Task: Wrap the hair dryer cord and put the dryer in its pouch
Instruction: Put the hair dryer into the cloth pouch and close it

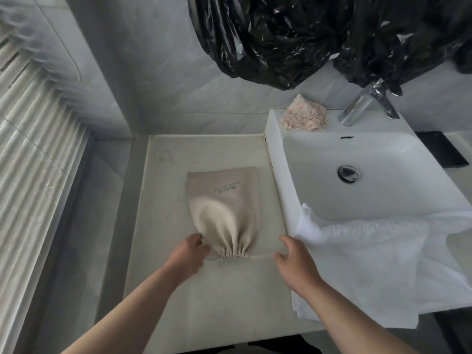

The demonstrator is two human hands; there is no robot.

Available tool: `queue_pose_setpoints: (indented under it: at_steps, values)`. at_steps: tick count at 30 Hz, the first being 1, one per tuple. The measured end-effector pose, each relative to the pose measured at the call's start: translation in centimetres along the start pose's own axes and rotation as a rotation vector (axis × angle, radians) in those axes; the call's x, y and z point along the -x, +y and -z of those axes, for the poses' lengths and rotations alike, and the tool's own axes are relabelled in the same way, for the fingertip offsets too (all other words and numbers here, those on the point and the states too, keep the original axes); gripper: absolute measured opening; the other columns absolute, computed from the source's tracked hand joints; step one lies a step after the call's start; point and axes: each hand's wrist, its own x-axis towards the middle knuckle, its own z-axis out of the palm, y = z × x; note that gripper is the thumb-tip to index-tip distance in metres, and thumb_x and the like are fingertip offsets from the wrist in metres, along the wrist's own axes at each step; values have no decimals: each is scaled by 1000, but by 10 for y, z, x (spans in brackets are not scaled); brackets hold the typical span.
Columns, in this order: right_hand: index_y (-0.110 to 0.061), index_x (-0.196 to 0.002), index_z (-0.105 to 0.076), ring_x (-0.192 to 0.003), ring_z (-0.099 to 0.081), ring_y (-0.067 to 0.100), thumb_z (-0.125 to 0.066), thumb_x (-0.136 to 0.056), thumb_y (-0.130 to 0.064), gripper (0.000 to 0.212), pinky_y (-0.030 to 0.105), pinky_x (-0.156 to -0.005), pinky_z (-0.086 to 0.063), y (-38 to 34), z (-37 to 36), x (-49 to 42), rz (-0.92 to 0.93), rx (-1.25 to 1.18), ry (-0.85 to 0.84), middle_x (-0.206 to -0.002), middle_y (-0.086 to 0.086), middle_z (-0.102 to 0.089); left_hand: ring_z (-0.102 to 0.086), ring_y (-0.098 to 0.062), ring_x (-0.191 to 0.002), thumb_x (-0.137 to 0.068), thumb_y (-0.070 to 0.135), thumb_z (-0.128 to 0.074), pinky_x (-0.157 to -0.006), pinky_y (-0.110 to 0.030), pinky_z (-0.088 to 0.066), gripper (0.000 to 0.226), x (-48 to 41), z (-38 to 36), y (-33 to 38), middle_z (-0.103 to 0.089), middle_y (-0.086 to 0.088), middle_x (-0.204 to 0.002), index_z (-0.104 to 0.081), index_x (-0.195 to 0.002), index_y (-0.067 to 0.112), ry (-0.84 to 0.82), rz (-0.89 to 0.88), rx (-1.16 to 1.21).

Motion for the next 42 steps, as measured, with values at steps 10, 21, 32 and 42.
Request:
queue_pose_setpoints:
  at_steps: [10, 21, 32, 42]
  values:
    - [-18, -142, -45, -130, -50, 18, -55, -94, -34, 52, 29, -104, -38, 2, -10, 2, -70, -123, -123, -145, 3, -50, -65, -23, -104, -96, 22, -47, -86, -25, -44, 25, 24, -43, 29, -71, -3, -114, -71, -105, 18, -450, -268, -528]
    - [-19, -83, -54, -79, -54, 17, -62, -83, -28, 12, 31, -66, -40, -15, -19, 0, -145, -163, 155, -89, -2, -55, -62, -29, -112, -88, 24, -67, -93, -32, -47, 36, -109, 48, 83, -65, -9, -125, -65, -123, 14, 136, -240, -376]
    - [-9, -103, -62, -63, -59, 18, -60, -90, -45, 38, 32, -64, -56, -30, -49, -17, -658, -885, -362, -84, 6, -62, -62, -31, -110, -85, 44, -57, -94, -38, -52, 39, -181, 32, 115, -67, -7, -123, -64, -119, 26, -146, -177, -583]
    - [-15, -112, -61, -88, -70, 31, -65, -73, -21, 40, 44, -75, -55, -23, -25, -47, -633, -1254, -117, -102, 16, -74, -63, -28, -76, -72, 10, -62, -67, -33, -51, 10, -151, 17, 93, -68, -22, -92, -64, -81, 7, -229, 47, -38]
